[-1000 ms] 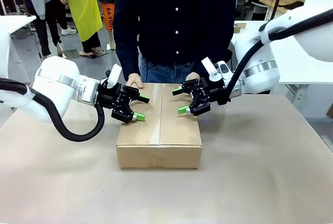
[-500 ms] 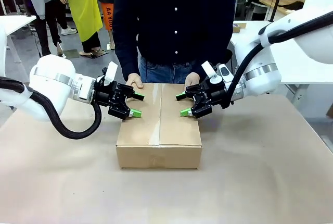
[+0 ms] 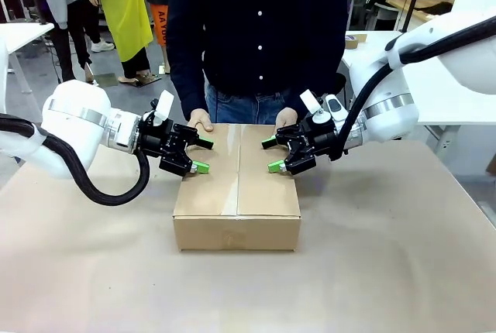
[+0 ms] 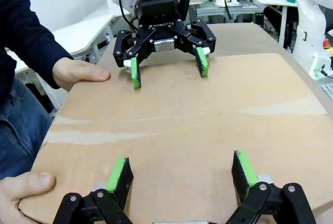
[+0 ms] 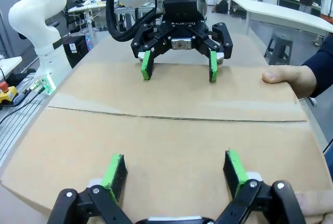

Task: Pack the gift set into the box.
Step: Press and hold the closed box until the human finishes sealing it.

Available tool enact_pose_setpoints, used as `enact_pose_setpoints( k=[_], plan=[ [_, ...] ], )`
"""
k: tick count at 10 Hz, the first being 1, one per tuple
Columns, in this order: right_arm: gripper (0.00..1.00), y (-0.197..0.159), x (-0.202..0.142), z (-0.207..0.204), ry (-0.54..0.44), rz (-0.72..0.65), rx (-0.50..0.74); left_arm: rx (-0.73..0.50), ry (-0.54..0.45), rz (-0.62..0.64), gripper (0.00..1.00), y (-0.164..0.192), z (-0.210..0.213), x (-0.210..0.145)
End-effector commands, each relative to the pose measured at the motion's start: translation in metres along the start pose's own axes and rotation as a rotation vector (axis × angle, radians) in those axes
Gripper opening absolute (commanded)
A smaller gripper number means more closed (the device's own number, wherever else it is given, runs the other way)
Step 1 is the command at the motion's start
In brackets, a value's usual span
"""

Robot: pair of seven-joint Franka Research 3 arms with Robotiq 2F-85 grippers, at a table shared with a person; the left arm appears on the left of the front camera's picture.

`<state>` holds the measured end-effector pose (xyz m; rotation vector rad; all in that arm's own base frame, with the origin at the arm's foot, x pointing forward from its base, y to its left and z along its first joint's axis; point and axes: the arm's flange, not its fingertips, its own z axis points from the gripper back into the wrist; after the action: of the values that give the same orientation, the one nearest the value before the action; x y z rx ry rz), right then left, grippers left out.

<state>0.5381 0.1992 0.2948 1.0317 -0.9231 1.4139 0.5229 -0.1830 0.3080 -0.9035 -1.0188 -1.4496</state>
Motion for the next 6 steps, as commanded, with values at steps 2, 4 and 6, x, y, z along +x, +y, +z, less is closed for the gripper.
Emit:
enact_pose_setpoints(
  k=[2,4,6],
  plan=[
    [1.00,0.0005,-0.0022,0.0000,-0.002,0.017,-0.002,0.003,0.001,-0.010,1.00,-0.0013,-0.0014,-0.0016],
    [1.00,0.0005,-0.0022,0.0000,-0.002,0.017,-0.002,0.003,0.001,-0.010,1.00,-0.0013,-0.0014,-0.0016],
    [1.00,0.0005,-0.0022,0.0000,-0.002,0.017,-0.002,0.003,0.001,-0.010,1.00,-0.0013,-0.0014,-0.0016]
  ],
)
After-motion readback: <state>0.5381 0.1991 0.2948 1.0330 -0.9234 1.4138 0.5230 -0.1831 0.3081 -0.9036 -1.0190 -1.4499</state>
